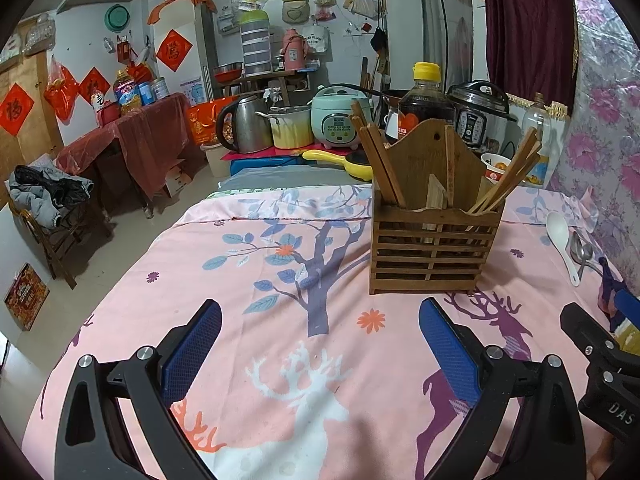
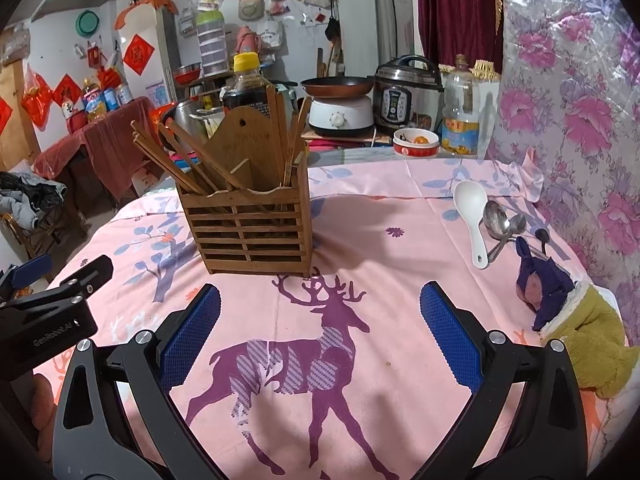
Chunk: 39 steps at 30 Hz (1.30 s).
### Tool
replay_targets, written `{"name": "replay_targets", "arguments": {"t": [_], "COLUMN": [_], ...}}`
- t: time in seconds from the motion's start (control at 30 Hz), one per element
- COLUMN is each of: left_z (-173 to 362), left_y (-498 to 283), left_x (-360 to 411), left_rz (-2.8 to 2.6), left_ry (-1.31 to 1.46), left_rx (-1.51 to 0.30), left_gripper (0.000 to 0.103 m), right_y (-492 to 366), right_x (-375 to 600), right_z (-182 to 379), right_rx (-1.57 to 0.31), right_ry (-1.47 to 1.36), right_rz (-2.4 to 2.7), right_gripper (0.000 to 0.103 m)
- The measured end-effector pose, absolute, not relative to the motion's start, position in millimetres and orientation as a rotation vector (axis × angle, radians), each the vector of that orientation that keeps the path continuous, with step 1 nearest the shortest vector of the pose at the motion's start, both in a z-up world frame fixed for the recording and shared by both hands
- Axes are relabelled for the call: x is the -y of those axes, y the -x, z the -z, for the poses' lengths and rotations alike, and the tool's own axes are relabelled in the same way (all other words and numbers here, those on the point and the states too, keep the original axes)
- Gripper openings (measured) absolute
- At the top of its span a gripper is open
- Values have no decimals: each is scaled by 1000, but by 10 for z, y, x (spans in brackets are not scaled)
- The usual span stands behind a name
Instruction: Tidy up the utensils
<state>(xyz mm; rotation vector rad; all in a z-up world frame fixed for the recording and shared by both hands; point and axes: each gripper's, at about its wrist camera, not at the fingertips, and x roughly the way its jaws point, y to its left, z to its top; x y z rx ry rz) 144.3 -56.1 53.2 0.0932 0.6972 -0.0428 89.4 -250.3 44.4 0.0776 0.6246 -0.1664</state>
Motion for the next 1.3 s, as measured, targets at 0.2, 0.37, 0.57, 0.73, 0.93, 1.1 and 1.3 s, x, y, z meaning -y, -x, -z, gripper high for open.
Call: {"name": "replay_targets", "arguments": {"t": [0.2,0.37,0.57,0.73,0.93,1.1,1.3], "left_z": [-521,-505,-505,-503,-499,-496,-502], "left_y": [-1441,-1443,-1445,-1445,-1443,-1442,-1445], "left_x": [561,555,557,556,554,551,554], "left_rz": [42,42,41,41,41,42,41], "left_ry": [-96,-96,-97,-98,-98,-97,-99], "left_rx": [-700,-701,-703,-703,-703,-704,-703], "left_gripper": [97,97,97,97,97,97,97], "right_y": [-886,-883,-884,-883,-884,-885,-884], "right_x": [2497,2503,2503,2502,2502,2503,2502], "right_z": [-459,-467,-467,-467,-467,-466,-467], "right_rx": [-619,-616,-618,-616,-617,-617,-616], "right_ry": [-67,-68,-67,-68,-66,-68,-67], "right_rz": [169,169,169,169,169,169,170], "right_gripper": [96,96,96,96,96,96,96]}}
